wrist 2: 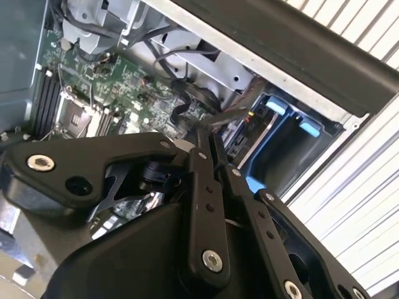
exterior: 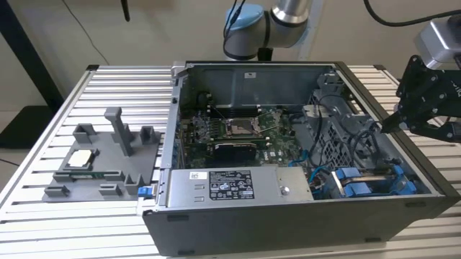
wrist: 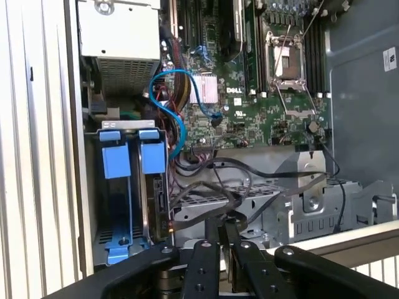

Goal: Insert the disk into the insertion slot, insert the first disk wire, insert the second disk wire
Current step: 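Insert the second disk wire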

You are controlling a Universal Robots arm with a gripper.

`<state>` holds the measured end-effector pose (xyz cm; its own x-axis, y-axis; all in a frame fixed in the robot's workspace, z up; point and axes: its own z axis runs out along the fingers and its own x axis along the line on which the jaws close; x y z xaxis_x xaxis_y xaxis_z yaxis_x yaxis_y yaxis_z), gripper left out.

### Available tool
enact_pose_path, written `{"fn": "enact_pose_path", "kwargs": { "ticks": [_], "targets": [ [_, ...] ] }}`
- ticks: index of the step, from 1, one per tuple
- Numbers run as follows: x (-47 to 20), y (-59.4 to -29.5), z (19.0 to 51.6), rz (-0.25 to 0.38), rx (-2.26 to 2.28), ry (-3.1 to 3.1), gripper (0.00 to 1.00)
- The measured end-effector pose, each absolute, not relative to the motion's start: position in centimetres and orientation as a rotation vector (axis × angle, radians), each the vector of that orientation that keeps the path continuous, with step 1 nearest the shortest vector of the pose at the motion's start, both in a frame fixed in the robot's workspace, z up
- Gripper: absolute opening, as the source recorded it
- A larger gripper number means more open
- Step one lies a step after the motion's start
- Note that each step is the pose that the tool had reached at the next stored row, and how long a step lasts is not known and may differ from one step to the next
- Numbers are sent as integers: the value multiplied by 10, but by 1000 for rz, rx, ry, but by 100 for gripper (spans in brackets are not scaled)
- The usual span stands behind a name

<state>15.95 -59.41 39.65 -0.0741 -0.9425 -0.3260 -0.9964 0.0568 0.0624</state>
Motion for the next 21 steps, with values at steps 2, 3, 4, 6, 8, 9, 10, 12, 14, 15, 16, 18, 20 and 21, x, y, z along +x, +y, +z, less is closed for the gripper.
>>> {"fn": "enact_pose_path", "kwargs": {
  "ticks": [2, 3, 4, 6, 8, 9, 10, 12, 14, 15, 16, 18, 20, 21],
  "targets": [
    [155, -594, 398, 404, -1988, 2129, 16],
    [152, -593, 399, 405, -1987, 2129, 16],
    [150, -593, 400, 406, -1986, 2129, 16],
    [144, -593, 401, 407, -1984, 2129, 16],
    [135, -593, 401, 407, -1983, 2129, 16],
    [132, -593, 401, 407, -1983, 2129, 16],
    [126, -593, 399, 406, -1983, 2128, 16],
    [126, -593, 398, 404, -1983, 2127, 16],
    [126, -593, 398, 404, -1983, 2127, 16],
    [125, -593, 398, 404, -1983, 2128, 16],
    [125, -593, 398, 404, -1983, 2128, 16],
    [125, -593, 398, 404, -1983, 2127, 16],
    [125, -593, 396, 403, -1983, 2128, 16],
    [125, -593, 395, 403, -1983, 2128, 16]
  ]
}}
